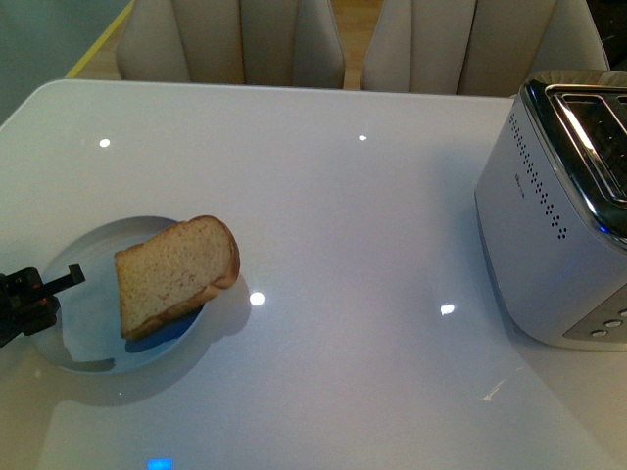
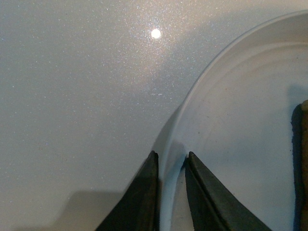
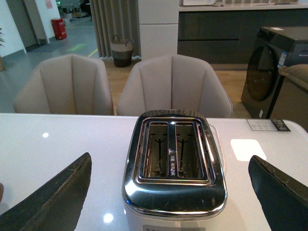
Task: Left arm holds plate, right arm toasts bread
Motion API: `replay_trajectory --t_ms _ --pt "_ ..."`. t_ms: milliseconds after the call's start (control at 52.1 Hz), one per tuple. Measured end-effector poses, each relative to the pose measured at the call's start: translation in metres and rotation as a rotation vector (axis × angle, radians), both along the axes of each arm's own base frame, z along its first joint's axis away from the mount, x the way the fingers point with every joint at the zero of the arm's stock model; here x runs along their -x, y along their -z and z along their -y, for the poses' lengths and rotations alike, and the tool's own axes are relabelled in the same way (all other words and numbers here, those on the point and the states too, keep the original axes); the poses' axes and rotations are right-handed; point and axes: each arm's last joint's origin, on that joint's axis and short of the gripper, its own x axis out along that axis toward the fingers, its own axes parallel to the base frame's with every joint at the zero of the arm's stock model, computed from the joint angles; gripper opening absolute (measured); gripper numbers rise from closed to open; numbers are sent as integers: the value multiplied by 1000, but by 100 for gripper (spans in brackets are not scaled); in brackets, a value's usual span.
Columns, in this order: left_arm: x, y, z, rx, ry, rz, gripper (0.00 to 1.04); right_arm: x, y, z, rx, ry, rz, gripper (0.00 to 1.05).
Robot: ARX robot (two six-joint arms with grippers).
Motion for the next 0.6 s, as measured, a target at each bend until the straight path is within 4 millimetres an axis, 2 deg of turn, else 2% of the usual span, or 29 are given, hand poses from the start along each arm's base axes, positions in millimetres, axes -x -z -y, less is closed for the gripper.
replay_trajectory --t_ms 96,230,346,595 --pt "2 -2 0 45 -22 11 3 0 0 0 0 0 0 96" --pt "7 -2 -1 107 -47 20 3 0 0 0 0 0 0 96" --pt "20 -4 -2 162 -80 22 3 0 0 0 0 0 0 96" --pt "29 -29 -3 220 -98 94 3 0 0 0 0 0 0 96"
